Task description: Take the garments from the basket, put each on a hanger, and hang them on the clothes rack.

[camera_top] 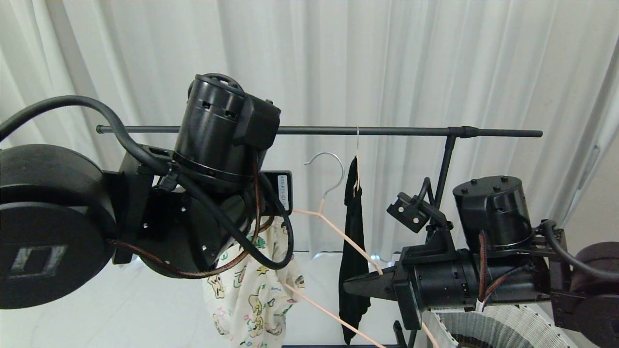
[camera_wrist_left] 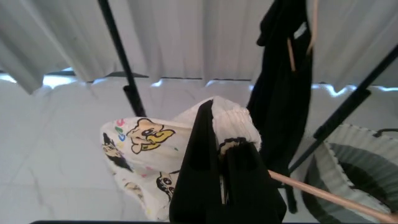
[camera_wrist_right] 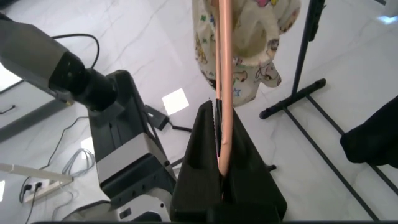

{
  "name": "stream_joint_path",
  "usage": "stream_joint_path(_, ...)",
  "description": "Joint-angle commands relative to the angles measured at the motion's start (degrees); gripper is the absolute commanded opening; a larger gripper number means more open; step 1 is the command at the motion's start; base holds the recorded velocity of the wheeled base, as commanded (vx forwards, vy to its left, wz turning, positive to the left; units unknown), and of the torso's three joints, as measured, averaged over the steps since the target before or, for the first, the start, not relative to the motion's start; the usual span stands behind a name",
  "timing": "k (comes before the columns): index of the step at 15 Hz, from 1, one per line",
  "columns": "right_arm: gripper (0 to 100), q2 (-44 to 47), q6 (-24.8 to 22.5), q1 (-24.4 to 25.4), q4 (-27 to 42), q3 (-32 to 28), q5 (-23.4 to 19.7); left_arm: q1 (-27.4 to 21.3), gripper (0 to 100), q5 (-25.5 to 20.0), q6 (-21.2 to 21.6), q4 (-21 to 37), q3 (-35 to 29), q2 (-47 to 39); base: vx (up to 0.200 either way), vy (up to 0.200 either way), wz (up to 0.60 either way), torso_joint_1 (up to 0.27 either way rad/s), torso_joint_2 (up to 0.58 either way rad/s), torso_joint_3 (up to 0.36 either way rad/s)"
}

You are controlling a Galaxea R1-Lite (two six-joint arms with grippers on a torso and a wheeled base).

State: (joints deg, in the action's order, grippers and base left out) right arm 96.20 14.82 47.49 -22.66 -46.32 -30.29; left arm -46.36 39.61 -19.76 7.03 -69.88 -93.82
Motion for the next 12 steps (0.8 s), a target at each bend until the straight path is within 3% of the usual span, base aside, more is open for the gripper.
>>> stream_joint_path(1,0,1.2,0.3,0.1,-0.1,-0.4,0.0,-2.2,0,0.0,-0.4,0.0,-2.0,-0.8,0.0,0.0,0.0,0.0,0.0,0.0)
stream_joint_path(5,0,3.5,1.1,0.6,-2.9,-1.6,0.1,-6.4,0,-0.2,-0.4,0.1,-3.0,-0.6,0.0,0.0,0.0,0.0,0.0,0.0)
stream_joint_path(10,0,2.9,1.0,2.0,-5.5,-1.5,3.2,-6.5,0,-0.7,-0.3,0.1,-1.9,-0.6,0.0,0.0,0.0,0.0,0.0,0.0)
stream_joint_path(12,0,3.1,1.2,3.5,-8.0,-1.0,8.3,-6.5,0,-1.0,-0.4,0.1,-1.9,-0.5,0.0,0.0,0.0,0.0,0.0,0.0)
